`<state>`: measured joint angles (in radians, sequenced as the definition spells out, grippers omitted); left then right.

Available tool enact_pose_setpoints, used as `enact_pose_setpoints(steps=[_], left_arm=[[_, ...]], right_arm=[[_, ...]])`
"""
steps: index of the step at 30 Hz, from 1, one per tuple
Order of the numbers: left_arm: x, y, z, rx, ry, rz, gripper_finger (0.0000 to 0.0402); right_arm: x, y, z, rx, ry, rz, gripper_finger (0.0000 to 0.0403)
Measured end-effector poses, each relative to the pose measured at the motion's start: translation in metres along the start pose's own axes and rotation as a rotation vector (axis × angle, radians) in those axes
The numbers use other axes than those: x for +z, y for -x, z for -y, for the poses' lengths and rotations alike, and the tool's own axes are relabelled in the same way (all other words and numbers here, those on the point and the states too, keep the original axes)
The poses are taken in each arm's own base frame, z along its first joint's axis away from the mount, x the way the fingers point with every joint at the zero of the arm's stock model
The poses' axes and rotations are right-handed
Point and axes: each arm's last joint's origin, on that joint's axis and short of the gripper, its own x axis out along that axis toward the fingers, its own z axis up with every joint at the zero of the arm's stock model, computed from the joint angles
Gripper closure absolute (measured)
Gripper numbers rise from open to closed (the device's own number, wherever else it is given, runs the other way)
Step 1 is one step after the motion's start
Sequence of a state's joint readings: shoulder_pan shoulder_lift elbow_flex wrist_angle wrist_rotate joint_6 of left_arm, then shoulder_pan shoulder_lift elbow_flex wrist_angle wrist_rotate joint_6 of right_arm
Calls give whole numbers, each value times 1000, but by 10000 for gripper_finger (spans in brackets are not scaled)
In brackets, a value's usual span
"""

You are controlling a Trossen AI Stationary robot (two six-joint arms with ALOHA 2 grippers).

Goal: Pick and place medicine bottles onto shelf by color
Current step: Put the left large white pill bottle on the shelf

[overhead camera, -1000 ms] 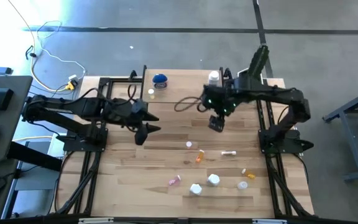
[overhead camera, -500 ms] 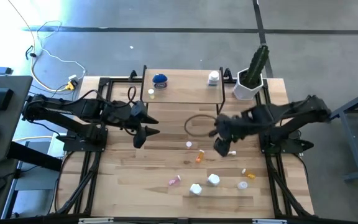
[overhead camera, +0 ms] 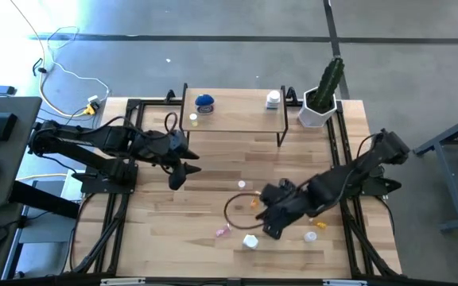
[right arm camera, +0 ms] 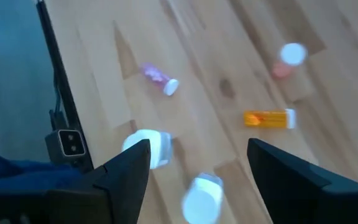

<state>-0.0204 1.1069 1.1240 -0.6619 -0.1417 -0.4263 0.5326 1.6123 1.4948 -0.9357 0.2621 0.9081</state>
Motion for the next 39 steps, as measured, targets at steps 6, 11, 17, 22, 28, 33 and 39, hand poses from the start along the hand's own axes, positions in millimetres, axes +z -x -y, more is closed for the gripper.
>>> enact_pose_setpoints(steps=[6, 11, 17, 22, 28, 33, 39], left_arm=[[-3, 0, -2, 15, -6, -36, 197], [-7, 0, -3, 32, -12, -71, 197], [-9, 1, -4, 43, -17, -93, 197], [-9, 1, -4, 44, -18, -94, 197], [-9, 1, -4, 46, -26, -93, 197], [-9, 1, -4, 46, -26, -93, 197], [-9, 1, -4, 46, -25, -93, 197]], right_arm=[[-8, -32, -24, 46, 59, 14, 143], [-14, -53, -40, 86, 102, 31, 143], [-19, -69, -47, 99, 81, 23, 143], [-30, -79, -54, 96, 72, -5, 143], [-43, -93, -60, 68, 65, -24, 143], [-49, -106, -60, 39, 65, -41, 143], [-54, -120, -60, 6, 55, -60, 143]])
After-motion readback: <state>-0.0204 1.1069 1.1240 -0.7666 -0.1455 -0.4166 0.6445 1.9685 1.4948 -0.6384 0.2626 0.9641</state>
